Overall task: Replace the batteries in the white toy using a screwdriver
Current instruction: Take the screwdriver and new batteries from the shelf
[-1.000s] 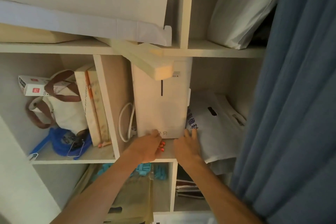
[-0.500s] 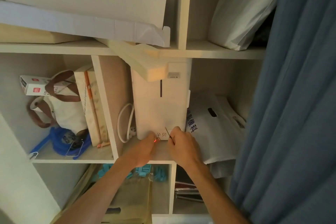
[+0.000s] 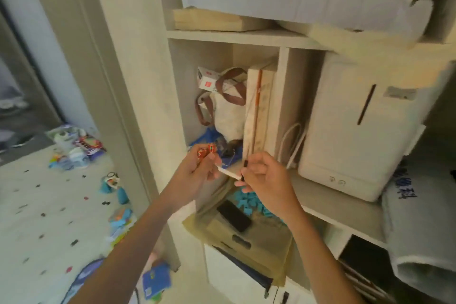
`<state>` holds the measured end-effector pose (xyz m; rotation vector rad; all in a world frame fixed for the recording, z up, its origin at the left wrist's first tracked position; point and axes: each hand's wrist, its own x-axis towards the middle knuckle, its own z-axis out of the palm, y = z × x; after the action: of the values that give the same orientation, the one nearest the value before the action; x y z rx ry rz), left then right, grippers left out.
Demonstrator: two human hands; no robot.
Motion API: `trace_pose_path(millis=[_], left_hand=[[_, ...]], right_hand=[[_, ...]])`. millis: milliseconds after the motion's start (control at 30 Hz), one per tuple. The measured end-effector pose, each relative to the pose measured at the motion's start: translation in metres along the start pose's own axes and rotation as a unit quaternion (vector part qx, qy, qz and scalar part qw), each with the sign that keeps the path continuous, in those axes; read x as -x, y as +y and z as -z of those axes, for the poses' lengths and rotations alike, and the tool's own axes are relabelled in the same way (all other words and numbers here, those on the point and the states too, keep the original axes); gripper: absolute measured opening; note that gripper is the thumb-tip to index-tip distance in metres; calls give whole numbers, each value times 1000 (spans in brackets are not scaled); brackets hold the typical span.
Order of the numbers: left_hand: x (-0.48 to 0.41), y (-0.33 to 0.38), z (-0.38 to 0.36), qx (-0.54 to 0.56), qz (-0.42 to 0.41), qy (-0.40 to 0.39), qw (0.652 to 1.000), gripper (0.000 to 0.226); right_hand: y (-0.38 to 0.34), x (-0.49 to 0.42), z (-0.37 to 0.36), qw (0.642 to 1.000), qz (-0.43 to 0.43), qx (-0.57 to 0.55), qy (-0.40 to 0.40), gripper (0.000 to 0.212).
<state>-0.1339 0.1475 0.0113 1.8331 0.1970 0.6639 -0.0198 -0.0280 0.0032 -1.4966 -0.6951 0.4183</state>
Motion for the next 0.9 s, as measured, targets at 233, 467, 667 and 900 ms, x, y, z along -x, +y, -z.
trace_pose_path(millis=[233, 467, 667, 900], left_hand=[[76, -15, 161, -35, 31, 177, 983, 24], [191, -20, 356, -76, 58, 350, 932, 20], [277, -23, 499, -127, 80, 441, 885, 13], [324, -54, 609, -149, 117, 499, 845, 11]], right_hand=[[-20, -34, -171, 983, 49, 33, -174, 10], [-37, -34, -406, 941, 81, 22, -327, 10], [-52, -16, -594, 900, 130, 25, -416, 14], [-45, -11, -748, 855, 133, 40, -499, 10]])
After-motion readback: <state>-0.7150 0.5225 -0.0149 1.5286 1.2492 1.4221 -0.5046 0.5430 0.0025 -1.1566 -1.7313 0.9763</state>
